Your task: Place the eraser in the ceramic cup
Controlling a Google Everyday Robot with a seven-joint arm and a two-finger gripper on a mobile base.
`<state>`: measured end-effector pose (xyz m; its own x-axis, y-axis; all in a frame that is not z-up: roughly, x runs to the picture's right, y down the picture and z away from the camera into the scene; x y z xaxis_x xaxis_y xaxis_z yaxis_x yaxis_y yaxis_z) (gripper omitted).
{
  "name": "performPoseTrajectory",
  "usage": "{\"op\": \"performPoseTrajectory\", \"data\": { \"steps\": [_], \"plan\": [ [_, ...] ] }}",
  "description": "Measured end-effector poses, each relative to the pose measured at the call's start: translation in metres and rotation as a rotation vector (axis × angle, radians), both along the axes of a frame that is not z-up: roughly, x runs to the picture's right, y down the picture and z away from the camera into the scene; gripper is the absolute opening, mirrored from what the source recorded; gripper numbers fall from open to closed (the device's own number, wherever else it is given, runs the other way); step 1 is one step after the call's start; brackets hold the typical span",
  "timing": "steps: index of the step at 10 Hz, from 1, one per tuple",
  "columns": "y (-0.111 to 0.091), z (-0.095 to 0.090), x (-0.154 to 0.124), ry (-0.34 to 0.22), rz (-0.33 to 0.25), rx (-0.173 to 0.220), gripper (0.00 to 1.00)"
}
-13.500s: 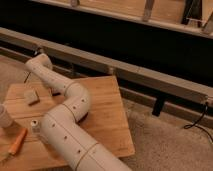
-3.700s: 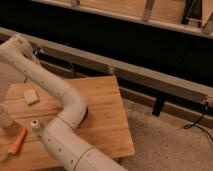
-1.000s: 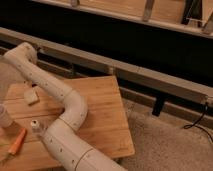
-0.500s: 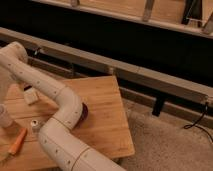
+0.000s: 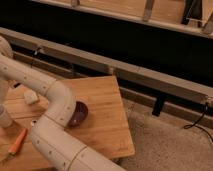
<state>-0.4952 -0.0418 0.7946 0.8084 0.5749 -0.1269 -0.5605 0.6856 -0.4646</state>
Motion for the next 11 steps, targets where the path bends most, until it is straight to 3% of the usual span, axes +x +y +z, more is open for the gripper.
{"op": "performPoseTrajectory", "data": {
  "steps": [3, 8, 11],
  "plan": [
    [0.019, -0.005, -0.013, -0.012, -0.016, -0.039, 0.0],
    [0.064, 0.005, -0.028, -0.025, -0.054, -0.132, 0.0],
    [0.067, 0.002, -0.03, -0.028, -0.065, -0.128, 0.0]
  ]
}}
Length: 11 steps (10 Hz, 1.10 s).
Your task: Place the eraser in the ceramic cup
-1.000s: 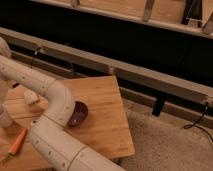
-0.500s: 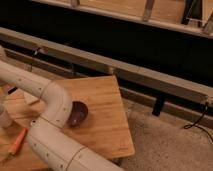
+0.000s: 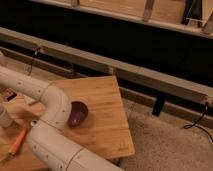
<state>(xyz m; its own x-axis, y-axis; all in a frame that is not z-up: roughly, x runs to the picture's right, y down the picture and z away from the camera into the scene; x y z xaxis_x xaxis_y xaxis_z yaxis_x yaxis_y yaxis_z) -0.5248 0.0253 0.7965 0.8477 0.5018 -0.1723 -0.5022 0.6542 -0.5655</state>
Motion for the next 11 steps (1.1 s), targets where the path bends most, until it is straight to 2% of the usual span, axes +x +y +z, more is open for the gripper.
{"op": "performPoseTrajectory", "data": {
  "steps": [4, 8, 11],
  "plan": [
    [-0.009, -0.012, 0.0, -0.008, 0.005, 0.043, 0.0],
    [-0.005, -0.002, 0.014, 0.015, 0.036, 0.028, 0.0],
    [0.004, -0.003, 0.012, 0.002, 0.013, 0.016, 0.0]
  ]
}}
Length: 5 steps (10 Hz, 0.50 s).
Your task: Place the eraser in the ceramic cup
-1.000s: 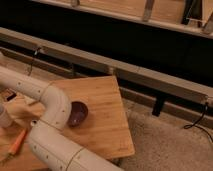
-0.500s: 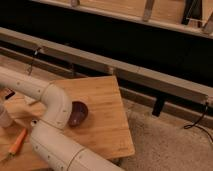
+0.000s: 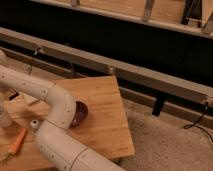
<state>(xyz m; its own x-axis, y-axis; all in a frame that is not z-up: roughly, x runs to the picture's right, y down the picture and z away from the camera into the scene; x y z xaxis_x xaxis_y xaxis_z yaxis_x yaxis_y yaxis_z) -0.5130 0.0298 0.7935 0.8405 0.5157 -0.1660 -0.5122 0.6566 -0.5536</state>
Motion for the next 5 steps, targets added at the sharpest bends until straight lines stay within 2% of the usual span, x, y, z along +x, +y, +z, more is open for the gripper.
{"op": "performPoseTrajectory", "data": {
  "steps": [5],
  "plan": [
    [0.011, -0.027, -0.02, -0.075, -0.068, 0.02, 0.0]
  ]
}}
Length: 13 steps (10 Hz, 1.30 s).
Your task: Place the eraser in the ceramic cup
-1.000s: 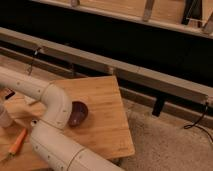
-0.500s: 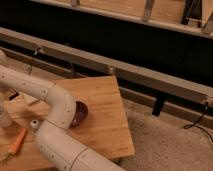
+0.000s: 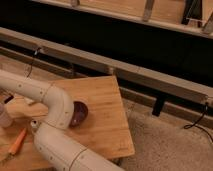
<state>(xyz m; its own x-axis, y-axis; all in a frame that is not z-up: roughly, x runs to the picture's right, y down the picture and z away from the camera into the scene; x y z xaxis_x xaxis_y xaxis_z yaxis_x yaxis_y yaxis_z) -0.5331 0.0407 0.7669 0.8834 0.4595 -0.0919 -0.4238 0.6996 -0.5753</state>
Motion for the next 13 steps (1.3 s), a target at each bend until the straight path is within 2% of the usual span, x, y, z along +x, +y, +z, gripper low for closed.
{"op": "performPoseTrajectory", "data": {
  "steps": [5, 9, 13],
  "plan": [
    [0.018, -0.027, -0.018, -0.064, -0.05, 0.008, 0.0],
    [0.041, -0.037, -0.028, -0.095, -0.091, -0.02, 0.0],
    [0.058, -0.04, -0.031, -0.106, -0.118, -0.051, 0.0]
  ]
}}
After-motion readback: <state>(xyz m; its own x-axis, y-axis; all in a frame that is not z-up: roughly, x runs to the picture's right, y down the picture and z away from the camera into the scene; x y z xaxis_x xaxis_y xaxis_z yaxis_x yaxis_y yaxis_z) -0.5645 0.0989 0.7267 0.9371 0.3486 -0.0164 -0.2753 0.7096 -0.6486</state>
